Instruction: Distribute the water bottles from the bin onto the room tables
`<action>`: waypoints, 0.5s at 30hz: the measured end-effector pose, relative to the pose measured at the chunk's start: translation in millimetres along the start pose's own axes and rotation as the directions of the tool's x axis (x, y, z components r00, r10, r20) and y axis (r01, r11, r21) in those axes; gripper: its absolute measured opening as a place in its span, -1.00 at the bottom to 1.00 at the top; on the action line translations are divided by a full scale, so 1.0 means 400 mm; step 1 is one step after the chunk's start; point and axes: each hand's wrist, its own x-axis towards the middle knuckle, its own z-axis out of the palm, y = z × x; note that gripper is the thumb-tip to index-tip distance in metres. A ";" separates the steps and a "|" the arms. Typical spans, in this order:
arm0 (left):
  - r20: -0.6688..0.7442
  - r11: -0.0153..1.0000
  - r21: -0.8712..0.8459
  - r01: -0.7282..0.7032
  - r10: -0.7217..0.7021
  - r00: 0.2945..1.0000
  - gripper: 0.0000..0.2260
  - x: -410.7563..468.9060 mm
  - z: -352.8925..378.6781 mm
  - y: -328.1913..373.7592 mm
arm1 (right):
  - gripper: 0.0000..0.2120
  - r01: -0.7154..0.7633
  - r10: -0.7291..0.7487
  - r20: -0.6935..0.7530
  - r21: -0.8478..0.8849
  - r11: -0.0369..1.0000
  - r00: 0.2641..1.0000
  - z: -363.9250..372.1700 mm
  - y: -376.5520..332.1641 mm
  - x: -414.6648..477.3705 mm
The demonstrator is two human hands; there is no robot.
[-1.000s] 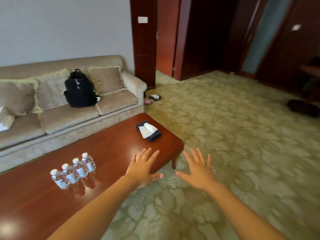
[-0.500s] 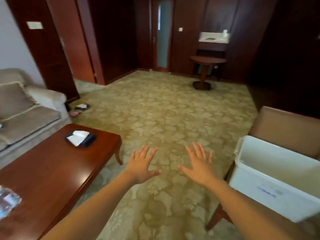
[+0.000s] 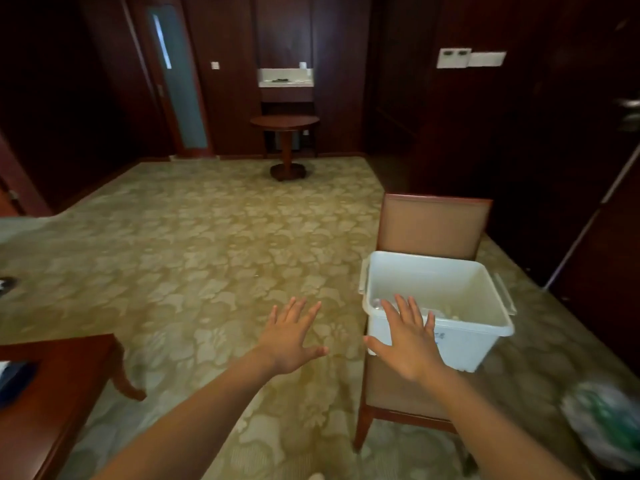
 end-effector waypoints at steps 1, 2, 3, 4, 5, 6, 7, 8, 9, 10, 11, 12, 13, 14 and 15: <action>0.004 1.000 0.000 -0.026 0.026 1.000 -0.19 0.044 -0.001 0.013 | -0.24 -0.027 0.027 -0.002 0.003 1.000 1.000 -0.006 0.023 0.020; 0.007 0.999 -0.002 -0.052 0.052 0.999 -0.20 0.090 -0.004 0.026 | -0.24 -0.054 0.054 -0.003 0.004 0.999 0.999 -0.013 0.045 0.043; 0.011 0.997 -0.003 -0.079 0.079 0.997 -0.20 0.138 -0.006 0.037 | -0.24 -0.080 0.081 -0.007 0.004 0.997 0.997 -0.020 0.066 0.067; 0.016 0.995 -0.005 -0.105 0.105 0.994 -0.21 0.184 -0.011 0.048 | -0.24 -0.106 0.106 -0.012 0.004 0.994 0.994 -0.027 0.086 0.093; 0.021 0.992 -0.007 -0.128 0.128 0.992 -0.21 0.229 -0.015 0.057 | -0.23 -0.130 0.131 -0.018 0.006 0.991 0.991 -0.035 0.105 0.120; 0.027 0.989 -0.011 -0.148 0.148 0.989 -0.21 0.273 -0.020 0.066 | -0.23 -0.154 0.154 -0.019 0.009 0.988 0.988 -0.041 0.123 0.146; 0.032 0.986 -0.016 -0.166 0.167 0.986 -0.21 0.315 -0.024 0.072 | -0.22 -0.175 0.175 -0.020 0.009 0.985 0.984 -0.047 0.140 0.172; 0.037 0.983 -0.021 -0.184 0.185 0.982 -0.22 0.356 -0.029 0.079 | -0.22 -0.193 0.193 -0.019 0.006 0.981 0.981 -0.054 0.156 0.198; 0.046 0.979 -0.026 -0.204 0.205 0.978 -0.21 0.396 -0.033 0.084 | -0.22 -0.208 0.208 -0.017 0.004 0.978 0.978 -0.060 0.171 0.224; 0.058 0.974 -0.027 -0.226 0.227 0.972 -0.21 0.436 -0.035 0.088 | -0.22 -0.221 0.221 -0.014 0.006 0.975 0.975 -0.064 0.185 0.251; 0.074 0.969 -0.025 -0.247 0.248 0.966 -0.19 0.476 -0.035 0.091 | -0.22 -0.233 0.233 -0.016 0.013 0.972 0.972 -0.067 0.199 0.277; 0.089 0.964 -0.023 -0.265 0.266 0.960 -0.14 0.515 -0.035 0.094 | -0.23 -0.246 0.247 -0.021 0.021 0.969 0.969 -0.068 0.213 0.302; 0.101 0.960 -0.021 -0.280 0.281 0.954 -0.10 0.555 -0.033 0.098 | -0.23 -0.261 0.262 -0.026 0.026 0.965 0.965 -0.066 0.227 0.327; 0.112 0.956 -0.021 -0.292 0.292 0.950 -0.10 0.594 -0.027 0.100 | -0.22 -0.276 0.277 -0.026 0.030 0.961 0.961 -0.062 0.242 0.350; 0.120 0.953 -0.021 -0.303 0.303 0.945 -0.15 0.632 -0.018 0.103 | -0.22 -0.290 0.291 -0.021 0.033 0.956 0.957 -0.057 0.257 0.371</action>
